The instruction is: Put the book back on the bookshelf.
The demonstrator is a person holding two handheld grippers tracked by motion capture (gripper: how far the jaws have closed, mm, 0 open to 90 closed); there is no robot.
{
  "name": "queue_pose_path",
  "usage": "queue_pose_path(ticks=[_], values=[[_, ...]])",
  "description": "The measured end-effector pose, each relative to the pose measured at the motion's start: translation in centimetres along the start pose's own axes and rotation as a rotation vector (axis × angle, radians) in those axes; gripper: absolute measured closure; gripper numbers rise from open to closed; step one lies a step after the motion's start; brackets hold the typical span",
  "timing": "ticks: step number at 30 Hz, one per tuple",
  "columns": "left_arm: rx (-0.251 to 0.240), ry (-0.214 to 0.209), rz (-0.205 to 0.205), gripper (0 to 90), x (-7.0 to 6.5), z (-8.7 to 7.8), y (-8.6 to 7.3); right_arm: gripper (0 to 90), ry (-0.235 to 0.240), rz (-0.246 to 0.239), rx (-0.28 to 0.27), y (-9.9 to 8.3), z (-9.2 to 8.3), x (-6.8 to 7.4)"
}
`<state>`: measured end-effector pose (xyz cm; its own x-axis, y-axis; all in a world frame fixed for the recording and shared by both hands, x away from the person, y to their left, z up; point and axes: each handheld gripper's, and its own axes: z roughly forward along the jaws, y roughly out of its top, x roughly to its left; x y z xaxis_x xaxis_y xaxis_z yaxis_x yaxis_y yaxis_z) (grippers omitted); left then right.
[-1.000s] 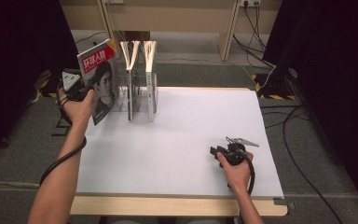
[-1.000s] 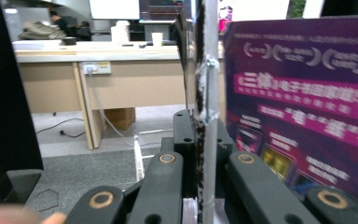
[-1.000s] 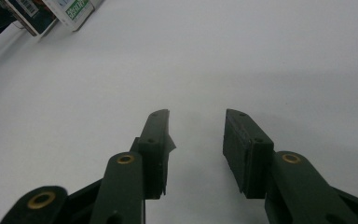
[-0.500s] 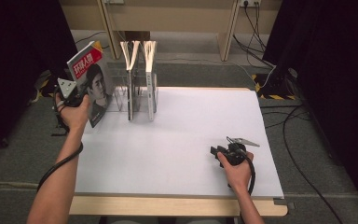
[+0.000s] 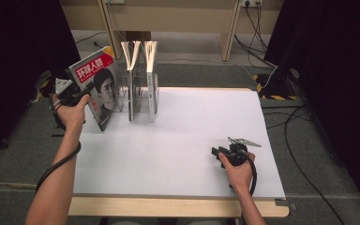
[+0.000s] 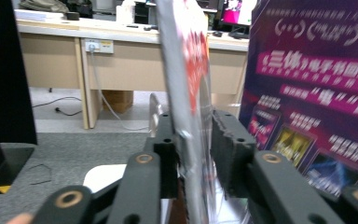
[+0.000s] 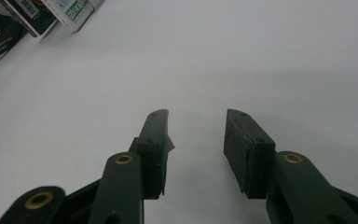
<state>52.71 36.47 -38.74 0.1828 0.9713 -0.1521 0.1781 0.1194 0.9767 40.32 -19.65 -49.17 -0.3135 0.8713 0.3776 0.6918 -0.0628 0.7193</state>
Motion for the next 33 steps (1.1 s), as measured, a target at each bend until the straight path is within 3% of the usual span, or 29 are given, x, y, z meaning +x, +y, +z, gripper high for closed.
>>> queue_pose_path(ticks=[4, 8, 11, 12, 14, 15, 19, 22, 25, 28, 30, 33], values=[[0.048, -0.036, -0.059, 63.9, 0.1, 0.9, 1.0, 59.8, 0.002, -0.008, 0.001, 0.0, 0.1, 0.0], [0.074, -0.015, -0.062, 58.9, 0.2, 1.5, 1.3, 59.6, 0.003, -0.007, 0.003, 0.0, 0.1, 0.0], [0.108, 0.008, -0.058, 57.7, -0.1, 2.1, 1.4, 59.4, 0.004, 0.004, 0.007, 0.0, 0.1, -0.1], [0.148, 0.012, -0.067, 57.1, -0.1, 2.7, 1.3, 59.4, 0.006, 0.006, 0.01, 0.0, 0.2, -0.1], [0.162, 0.021, -0.056, 58.0, -0.2, 3.0, 1.3, 59.3, 0.007, 0.007, 0.013, 0.0, 0.2, -0.1], [0.171, 0.015, -0.084, 57.9, -0.3, 3.5, 1.3, 59.2, 0.008, 0.006, 0.014, -0.1, 0.2, -0.1], [0.195, 0.017, -0.097, 64.9, -0.5, 3.9, 1.4, 59.1, 0.009, 0.009, 0.014, 0.0, 0.2, -0.1], [0.226, 0.023, -0.069, 75.9, -0.6, 4.2, 1.5, 59.0, 0.008, 0.006, 0.016, -0.1, 0.2, -0.3], [0.258, 0.008, -0.086, 84.5, -0.6, 4.3, 1.7, 58.9, 0.009, 0.001, 0.022, -0.1, 0.3, -0.3], [0.281, -0.015, -0.06, 86.2, -1.0, 4.3, 2.0, 58.8, 0.01, 0.009, 0.026, -0.1, 0.4, -0.2], [0.263, -0.024, -0.028, 86.3, -1.5, 4.1, 2.3, 58.8, 0.012, 0.01, 0.027, -0.1, 0.4, -0.2], [0.203, -0.042, 0.063, 86.5, -2.8, 3.5, 3.1, 58.9, 0.012, 0.007, 0.027, -0.1, 0.4, -0.3]])
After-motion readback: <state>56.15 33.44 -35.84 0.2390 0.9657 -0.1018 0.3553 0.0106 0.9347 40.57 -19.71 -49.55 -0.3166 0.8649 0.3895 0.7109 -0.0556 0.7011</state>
